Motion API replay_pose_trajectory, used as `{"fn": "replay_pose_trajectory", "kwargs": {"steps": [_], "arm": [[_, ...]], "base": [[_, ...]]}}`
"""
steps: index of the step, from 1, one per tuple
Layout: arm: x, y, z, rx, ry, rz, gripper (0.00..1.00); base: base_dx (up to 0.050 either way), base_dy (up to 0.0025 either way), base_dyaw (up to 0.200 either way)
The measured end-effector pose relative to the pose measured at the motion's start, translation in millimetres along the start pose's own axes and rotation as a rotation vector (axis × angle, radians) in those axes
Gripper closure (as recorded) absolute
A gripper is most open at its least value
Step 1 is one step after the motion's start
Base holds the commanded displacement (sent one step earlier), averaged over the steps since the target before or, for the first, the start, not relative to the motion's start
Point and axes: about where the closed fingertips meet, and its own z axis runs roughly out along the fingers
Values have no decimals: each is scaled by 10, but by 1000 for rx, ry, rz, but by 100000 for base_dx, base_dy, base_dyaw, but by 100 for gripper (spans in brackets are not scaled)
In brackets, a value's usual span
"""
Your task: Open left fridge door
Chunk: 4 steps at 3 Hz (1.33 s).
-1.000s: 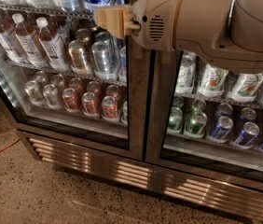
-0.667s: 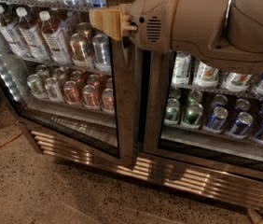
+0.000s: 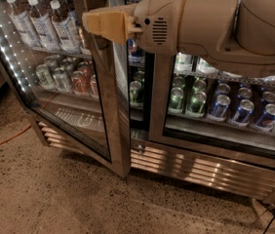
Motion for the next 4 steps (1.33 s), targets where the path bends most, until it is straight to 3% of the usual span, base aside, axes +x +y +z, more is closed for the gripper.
{"fn": "replay_pose_trajectory", "kwargs": {"steps": [1,3,4], "arm": [[0,1,0,0,0,0,100],[0,1,0,0,0,0,100],[0,1,0,0,0,0,100]], "base": [[0,0,-19398],[1,0,17403],[-2732,-240,16875]]}}
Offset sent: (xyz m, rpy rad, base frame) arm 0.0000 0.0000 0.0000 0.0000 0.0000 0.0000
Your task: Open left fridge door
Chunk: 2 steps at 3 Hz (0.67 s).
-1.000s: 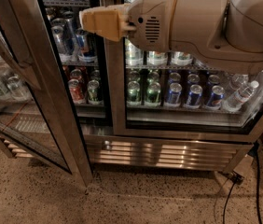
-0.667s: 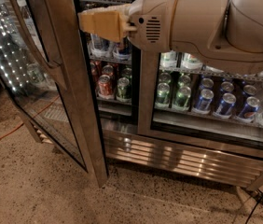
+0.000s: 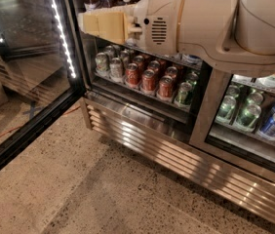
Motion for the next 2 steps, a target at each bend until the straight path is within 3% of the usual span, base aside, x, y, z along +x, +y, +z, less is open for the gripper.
{"fn": "replay_pose_trajectory", "kwargs": {"steps": [1,2], "arm": [[0,0,0,0,0,0,100],[0,0,0,0,0,0,100]], "base": [[-2,1,-18810],[0,0,0]]}}
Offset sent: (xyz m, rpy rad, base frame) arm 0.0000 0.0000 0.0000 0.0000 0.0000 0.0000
